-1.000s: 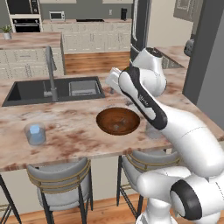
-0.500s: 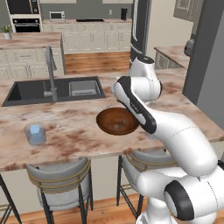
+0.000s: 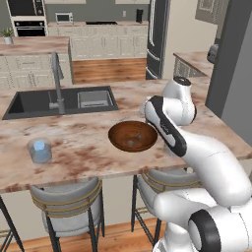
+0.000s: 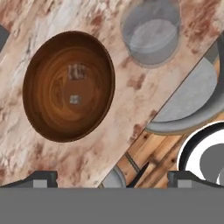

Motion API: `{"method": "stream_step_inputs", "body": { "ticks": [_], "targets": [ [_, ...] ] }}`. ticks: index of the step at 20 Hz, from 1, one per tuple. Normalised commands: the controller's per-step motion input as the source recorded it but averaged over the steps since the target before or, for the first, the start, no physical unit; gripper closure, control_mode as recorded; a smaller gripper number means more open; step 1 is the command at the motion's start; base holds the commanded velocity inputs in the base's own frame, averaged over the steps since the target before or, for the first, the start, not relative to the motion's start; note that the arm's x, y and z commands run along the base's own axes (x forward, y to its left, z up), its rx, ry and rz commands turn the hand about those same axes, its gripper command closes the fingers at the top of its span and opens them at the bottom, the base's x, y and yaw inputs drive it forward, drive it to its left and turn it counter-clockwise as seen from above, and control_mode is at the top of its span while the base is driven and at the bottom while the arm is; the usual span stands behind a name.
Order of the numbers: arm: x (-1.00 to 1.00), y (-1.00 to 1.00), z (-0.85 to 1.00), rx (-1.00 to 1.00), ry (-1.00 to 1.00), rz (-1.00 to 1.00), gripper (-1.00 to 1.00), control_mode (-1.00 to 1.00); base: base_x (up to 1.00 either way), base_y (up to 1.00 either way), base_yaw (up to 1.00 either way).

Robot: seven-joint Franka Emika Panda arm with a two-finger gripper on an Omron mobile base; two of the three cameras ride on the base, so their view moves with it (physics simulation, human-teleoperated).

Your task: There are four ice cubes in the ice bowl. Place two ice cubes in each glass of water.

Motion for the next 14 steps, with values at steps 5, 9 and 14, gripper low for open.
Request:
{"method": "stream_step_inputs", "body": {
  "ticks": [5,9,14],
  "targets": [
    [0.4,0.01,-0.36,0.01,0.0,0.0,-1.0,-1.0,0.0,0.0,0.0],
    [0.63,0.13,-0.11,0.0,0.16,0.0,-1.0,-1.0,0.0,0.0,0.0],
    [0.6,0.16,-0.21,-0.01,0.18,0.04,-1.0,-1.0,0.0,0.0,0.0]
  ]
}}
